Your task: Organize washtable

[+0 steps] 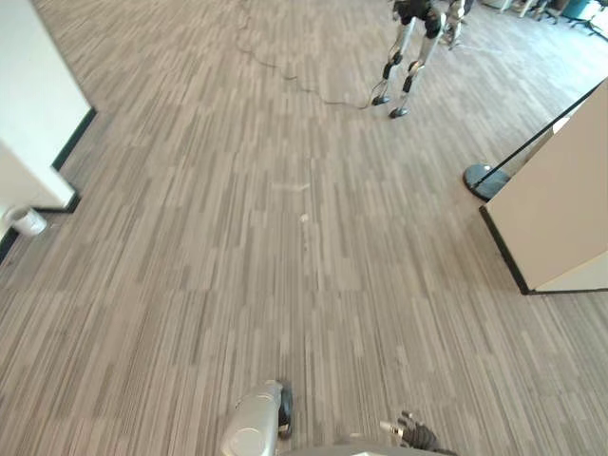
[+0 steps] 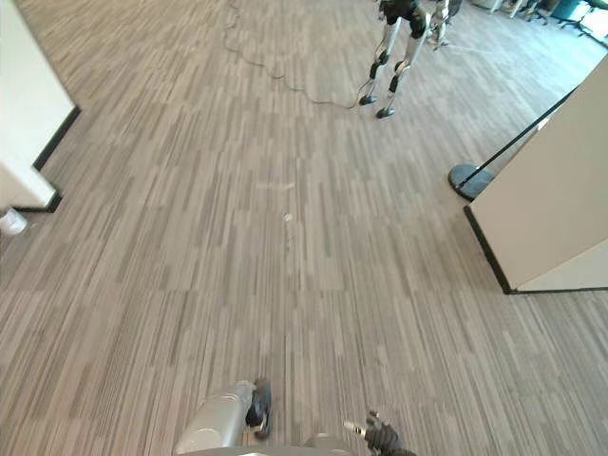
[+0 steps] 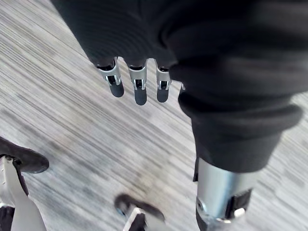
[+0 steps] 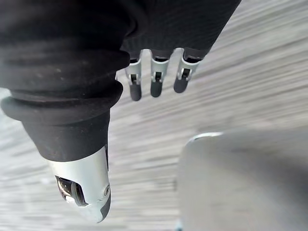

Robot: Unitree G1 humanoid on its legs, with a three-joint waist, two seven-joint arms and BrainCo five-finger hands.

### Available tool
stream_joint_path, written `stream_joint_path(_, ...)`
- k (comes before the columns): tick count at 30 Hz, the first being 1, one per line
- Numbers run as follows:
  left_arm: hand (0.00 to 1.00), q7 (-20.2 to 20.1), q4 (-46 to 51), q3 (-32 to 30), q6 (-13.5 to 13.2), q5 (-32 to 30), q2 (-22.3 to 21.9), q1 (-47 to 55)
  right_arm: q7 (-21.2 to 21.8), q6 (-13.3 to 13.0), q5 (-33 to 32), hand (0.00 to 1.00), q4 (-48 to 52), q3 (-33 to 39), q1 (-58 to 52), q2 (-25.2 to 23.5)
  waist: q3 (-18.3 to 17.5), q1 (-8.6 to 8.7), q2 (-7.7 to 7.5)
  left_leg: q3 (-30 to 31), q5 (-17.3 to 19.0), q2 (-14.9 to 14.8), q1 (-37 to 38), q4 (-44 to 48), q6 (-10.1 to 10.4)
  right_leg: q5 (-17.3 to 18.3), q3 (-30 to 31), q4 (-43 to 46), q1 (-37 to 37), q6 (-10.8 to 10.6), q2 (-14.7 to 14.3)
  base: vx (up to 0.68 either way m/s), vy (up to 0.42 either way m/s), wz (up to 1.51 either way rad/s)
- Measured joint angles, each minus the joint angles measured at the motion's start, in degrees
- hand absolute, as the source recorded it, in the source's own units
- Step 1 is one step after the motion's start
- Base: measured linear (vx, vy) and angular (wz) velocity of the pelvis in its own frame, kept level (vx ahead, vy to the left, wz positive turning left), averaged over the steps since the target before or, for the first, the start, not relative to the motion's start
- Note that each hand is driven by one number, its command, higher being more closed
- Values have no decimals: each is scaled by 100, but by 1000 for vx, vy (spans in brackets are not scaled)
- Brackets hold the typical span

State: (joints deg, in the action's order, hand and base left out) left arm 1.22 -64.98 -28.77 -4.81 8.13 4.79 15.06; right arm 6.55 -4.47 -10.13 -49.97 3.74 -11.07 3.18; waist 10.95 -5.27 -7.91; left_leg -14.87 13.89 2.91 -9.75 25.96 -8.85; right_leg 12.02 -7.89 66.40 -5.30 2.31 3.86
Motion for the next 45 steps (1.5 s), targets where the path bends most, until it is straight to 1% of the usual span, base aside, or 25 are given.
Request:
stream_joint_path(3, 0, 19, 65, 362, -88, -229, 47, -306, 291, -240, -327, 0, 865, -176, -450, 170, -77, 495, 488, 605, 256, -218, 1513, -852, 243, 557, -93, -2015, -1113, -169, 45, 843, -101, 78)
stream_joint_path(5, 0, 16, 162, 397, -144, -259, 48, -561, 364, -248, -275, 0, 859, -156, -511, 247, -101, 552, 482, 808, 404, -292, 2152, -1296, 474, -68, -86, -4300, -1338, -617, 152, 708, -153, 81)
stream_joint_path(7, 0, 14, 259, 367, -225, -281, 37, -534, 377, -144, -135, 0, 753, -212, -720, 169, -233, 530, 257, 1029, 631, -269, 2696, -1469, 710, -519, 58, -5397, -1542, -648, 174, 978, -318, 72)
stream_joint_path(8, 0, 16, 243, 326, -214, -286, 13, -486, 377, -114, -115, 0, 726, -189, -843, 86, -303, 594, 213, 1224, 780, -334, 2805, -1021, 801, -1165, 183, -4822, -1626, -451, 136, 1197, -427, 71)
stream_joint_path(9, 0, 1, 224, 276, -206, -274, -20, -455, 383, -94, -77, 0, 729, -167, -854, 78, -321, 618, 212, 1288, 777, -421, 2723, -548, 807, -1281, 164, -4526, -1611, -389, 133, 965, -399, 76)
stream_joint_path(10, 0, 12, 211, 151, -185, -324, -164, -433, 413, -52, -34, 0, 802, -129, -935, 234, -412, 630, 474, 1325, 438, -936, 2105, 1328, 1158, -1116, -100, -4029, -1405, -224, -55, 742, -307, 47)
stream_joint_path(12, 0, 20, 254, -30, -178, -324, -399, -411, 390, -35, 1, 0, 865, -177, -942, 448, -414, 553, 797, 1122, -756, -1659, 1292, 3041, 1219, -690, -267, -4053, -1065, 11, -420, 868, -273, 11)
stream_joint_path(13, 0, 33, 252, -29, -152, -325, -464, -409, 363, -13, 1, 0, 821, -171, -878, 495, -344, 445, 938, 588, -691, -2233, 769, 4071, 1000, -425, -267, -4191, -675, 120, -627, 1095, -284, -5)
stream_joint_path(14, 0, 113, 281, -23, -169, -323, -442, -396, 348, 30, 3, 0, 632, -184, -780, 457, -221, 418, 774, 319, -449, -2370, 333, 4542, 736, -286, -210, -4489, -166, 135, -660, 890, -231, -4)
stream_joint_path(17, 0, 226, 392, 203, -182, -376, -265, -258, 358, 85, -1, 0, 451, -380, -647, 400, -207, 214, 390, 132, -137, -1832, -551, 3881, 1059, -187, 31, -5259, 783, 79, -463, 646, -119, -25)
stream_joint_path(22, 0, 410, 475, 441, -205, -355, -229, -227, 349, -41, 10, 0, 361, -357, -392, 494, -173, 37, 460, 738, -378, -1179, -1393, -357, 1314, 508, 137, -5649, 1789, -393, -169, 689, 79, -36)
stream_joint_path(23, 0, 450, 494, 520, -248, -256, -119, -118, 327, -48, 75, 0, 268, -360, -472, 471, -280, -21, 412, 677, -793, -1092, -1465, 69, 1243, 919, 189, -5292, 1919, -296, -4, 759, 232, -22)
stream_joint_path(25, 0, 518, 506, 618, -328, -195, 0, -171, 330, -62, 200, 0, 169, -336, -550, 468, -368, 11, 179, 763, -700, -763, -1468, 712, 1056, 1096, 180, -3465, 1385, -363, 407, 928, 273, -4)
stream_joint_path(26, 0, 514, 509, 678, -334, -198, 124, -265, 317, -50, 290, 0, 172, -282, -532, 384, -263, 20, 24, 623, -355, -573, -1274, 942, 747, 547, 194, -1852, 751, -386, 846, 609, 162, 8)
stream_joint_path(28, 0, 490, 513, 916, -300, -199, 337, -391, 322, 0, 360, 0, 161, -346, -356, 317, -81, 146, -176, 552, 115, -373, -629, 924, 484, -287, 373, -306, 122, -365, 1079, 710, 146, -7)
stream_joint_path(30, 0, 449, 565, 1192, -289, -200, 430, -440, 319, -14, 381, 0, 227, -445, -302, 295, -33, 175, -78, 496, 362, -425, 215, 541, 460, 315, 190, -297, -304, -384, 790, 668, 100, -20)
stream_joint_path(33, 0, 384, 1196, 1514, -357, -234, 446, -537, 364, -35, 375, 0, 309, -516, -321, 338, -50, 361, 167, 380, 344, -499, 1158, -223, 604, 611, -932, -2687, -704, -319, 434, 607, 55, 10)
stream_joint_path(35, 0, 392, 1566, 1725, -523, -229, 357, -527, 342, -78, 374, 0, 47, -414, -245, 345, -56, 409, 244, 356, 573, -435, 1473, -19, 987, -264, -1092, -4339, -914, 28, 11, 623, 41, 8)
stream_joint_path(37, 0, 385, 1556, 1872, -547, -258, 238, -537, 332, -110, 400, 0, -273, -424, -202, 393, -93, 473, 255, 534, 616, -379, 1258, 1360, 1149, -1116, -1050, -4429, -749, 335, -44, 675, -18, 43)
stream_joint_path(38, 0, 386, 1624, 1971, -559, -291, 15, -470, 341, -121, 419, 0, -324, -385, -183, 582, -95, 422, 588, 773, 292, -579, 908, 2367, 1391, -995, -1016, -4473, -553, 375, -181, 688, 43, 12)
stream_joint_path(39, 0, 372, 1660, 1969, -578, -300, -226, -374, 296, -121, 506, 0, -459, -420, -144, 719, -98, 291, 808, 812, -19, -900, 503, 3253, 1319, -893, -930, -4760, -233, 328, -360, 418, 104, -21)
stream_joint_path(40, 0, 377, 1653, 1972, -576, -310, -229, -375, 249, -117, 528, 0, -552, -399, -98, 725, -104, 279, 886, 798, 180, -1018, 417, 3240, 1215, -921, -928, -4892, -66, 266, -391, 508, 74, -24)
stream_joint_path(43, 0, 329, 1773, 2101, -589, -319, -110, -270, 97, -63, 648, 0, -816, -366, 271, 719, -98, 272, 768, 983, 557, -1243, 387, 1043, 1261, -1019, -602, -5456, 363, 106, -394, 467, 54, -51)
stream_joint_path(44, 0, 324, 1756, 2167, -591, -321, -108, -271, 73, -95, 710, 0, -809, -352, 352, 722, -132, 288, 858, 1127, 341, -1349, 414, 131, 1519, -1066, -467, -5623, 451, 33, -462, 319, 156, -67)
stream_joint_path(45, 0, 310, 1689, 2194, -598, -321, -113, -294, 30, -107, 743, 0, -830, -240, 393, 733, -156, 295, 951, 1121, -336, -1502, 507, -346, 1527, -1110, -403, -5837, 622, -61, -538, 319, 156, -56)
